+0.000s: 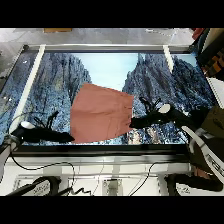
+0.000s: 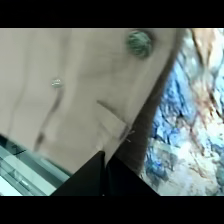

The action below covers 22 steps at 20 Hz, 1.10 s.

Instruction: Fold the clothes and pants, and hang the long-sleeved shirts on hangers.

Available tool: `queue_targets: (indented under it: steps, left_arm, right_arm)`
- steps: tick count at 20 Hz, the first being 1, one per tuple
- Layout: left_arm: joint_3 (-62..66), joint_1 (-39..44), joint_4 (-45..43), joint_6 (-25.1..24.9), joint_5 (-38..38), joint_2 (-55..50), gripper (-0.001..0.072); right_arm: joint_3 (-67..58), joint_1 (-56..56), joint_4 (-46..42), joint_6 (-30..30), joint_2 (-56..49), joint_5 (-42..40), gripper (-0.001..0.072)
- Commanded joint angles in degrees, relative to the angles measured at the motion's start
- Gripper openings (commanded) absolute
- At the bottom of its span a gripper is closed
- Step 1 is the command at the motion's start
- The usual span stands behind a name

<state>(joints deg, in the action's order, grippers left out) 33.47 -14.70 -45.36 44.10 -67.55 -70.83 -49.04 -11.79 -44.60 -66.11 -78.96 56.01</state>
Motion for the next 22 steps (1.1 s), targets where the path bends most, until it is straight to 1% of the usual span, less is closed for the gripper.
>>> queue_targets:
  steps: [1,3,4,5,7,10,12,14,16,17,18,19,20,22]
  left_arm:
    - [9.40,0.33,6.49,-0.04,-5.62,4.22,0.0013]
    - [15.02,0.31,11.69,-0.09,-5.77,10.03,0.0013]
    - [17.57,0.31,12.96,-0.07,-5.44,13.57,0.0013]
    - [19.63,0.31,13.11,0.02,-4.92,17.16,0.0013]
    - [22.10,0.31,13.14,0.98,-2.89,25.57,0.0013]
    - [22.29,0.31,12.85,3.52,3.74,40.06,0.0013]
    - [22.29,0.31,12.85,3.89,9.49,48.48,0.0013]
    - [22.27,0.31,12.37,3.89,16.02,56.00,0.0013]
    - [22.23,0.31,10.45,3.91,20.68,60.83,0.0011]
    - [22.12,0.31,8.33,4.85,20.87,61.64,0.0011]
    - [21.33,0.31,5.20,9.25,20.65,61.40,0.0011]
    - [19.63,0.33,3.56,12.98,19.45,60.30,0.0011]
    - [16.55,0.31,3.48,14.73,17.70,58.29,0.0011]
    - [8.13,0.48,7.34,15.10,16.65,52.00,0.0011]
  right_arm:
    - [-0.02,-0.04,-0.26,2.93,9.70,0.42,0.0019]
    - [-0.02,-0.04,-0.09,2.86,17.64,0.35,0.0019]
    - [-0.02,-0.04,0.81,2.80,21.79,0.31,0.0019]
    - [-0.02,-0.04,2.75,2.69,25.38,0.22,0.0019]
    - [-0.02,-0.04,10.91,1.29,32.06,0.17,0.0019]
    - [-0.02,-0.04,24.24,-1.81,40.37,0.13,0.0019]
    - [-0.02,-0.04,29.62,-5.38,45.13,0.17,0.0019]
    - [-0.02,-0.04,32.72,-8.96,49.62,0.13,0.0019]
    - [0.00,-0.04,32.59,-12.74,53.07,-0.68,0.0019]
    - [0.00,-0.04,31.58,-14.10,53.99,-1.92,0.0019]
    - [0.00,-0.04,29.07,-15.78,54.07,-3.52,0.0019]
    - [0.02,-0.04,24.39,-17.81,53.37,-5.35,0.0018]
    - [0.02,-0.04,18.40,-20.61,51.91,-6.86,0.0018]
    - [0.37,-0.04,5.88,-27.30,46.53,-9.92,0.0019]
